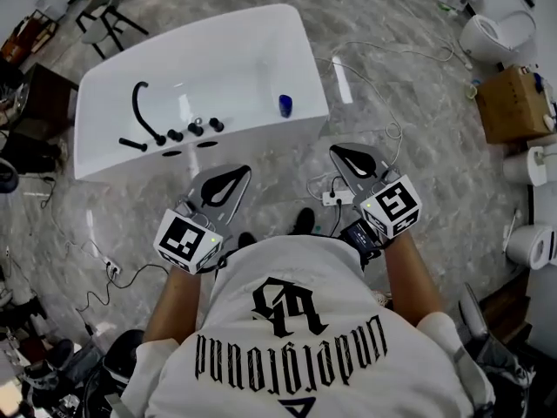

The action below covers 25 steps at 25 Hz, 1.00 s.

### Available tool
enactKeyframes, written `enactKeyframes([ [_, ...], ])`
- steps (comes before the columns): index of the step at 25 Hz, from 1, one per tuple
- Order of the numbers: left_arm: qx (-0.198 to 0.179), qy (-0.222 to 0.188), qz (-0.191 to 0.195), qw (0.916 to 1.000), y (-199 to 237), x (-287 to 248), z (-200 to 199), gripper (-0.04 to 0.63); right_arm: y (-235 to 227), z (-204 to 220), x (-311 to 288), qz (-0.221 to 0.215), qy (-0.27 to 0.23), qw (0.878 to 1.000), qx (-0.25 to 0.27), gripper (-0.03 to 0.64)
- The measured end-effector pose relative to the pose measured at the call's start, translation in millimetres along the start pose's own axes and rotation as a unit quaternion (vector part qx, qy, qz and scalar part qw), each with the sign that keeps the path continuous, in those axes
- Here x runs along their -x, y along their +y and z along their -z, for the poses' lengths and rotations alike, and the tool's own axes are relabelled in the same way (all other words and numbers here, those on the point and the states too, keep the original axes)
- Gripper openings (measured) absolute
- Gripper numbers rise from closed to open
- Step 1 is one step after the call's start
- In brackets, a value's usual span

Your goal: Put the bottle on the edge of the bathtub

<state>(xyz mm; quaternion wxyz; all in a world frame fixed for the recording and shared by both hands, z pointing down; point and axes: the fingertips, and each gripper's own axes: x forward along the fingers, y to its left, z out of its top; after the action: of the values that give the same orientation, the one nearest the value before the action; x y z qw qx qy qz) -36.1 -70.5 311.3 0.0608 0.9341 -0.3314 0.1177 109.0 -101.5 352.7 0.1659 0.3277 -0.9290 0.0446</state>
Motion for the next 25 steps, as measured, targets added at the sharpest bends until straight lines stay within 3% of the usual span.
enactKeyframes([
  [15, 0.020, -0.002, 0.064, 0.9978, 12.1, 186.8, 64.9, 0.006, 194.0, -6.7, -12.9, 0.089, 0.011, 0.996, -0.013, 0.002],
  [25, 0.029, -0.031, 0.072, 0.9965, -25.9, 221.9, 57.3, 0.006, 243.3, -11.0, 19.4, 0.083, 0.021, 0.996, 0.001, 0.002],
])
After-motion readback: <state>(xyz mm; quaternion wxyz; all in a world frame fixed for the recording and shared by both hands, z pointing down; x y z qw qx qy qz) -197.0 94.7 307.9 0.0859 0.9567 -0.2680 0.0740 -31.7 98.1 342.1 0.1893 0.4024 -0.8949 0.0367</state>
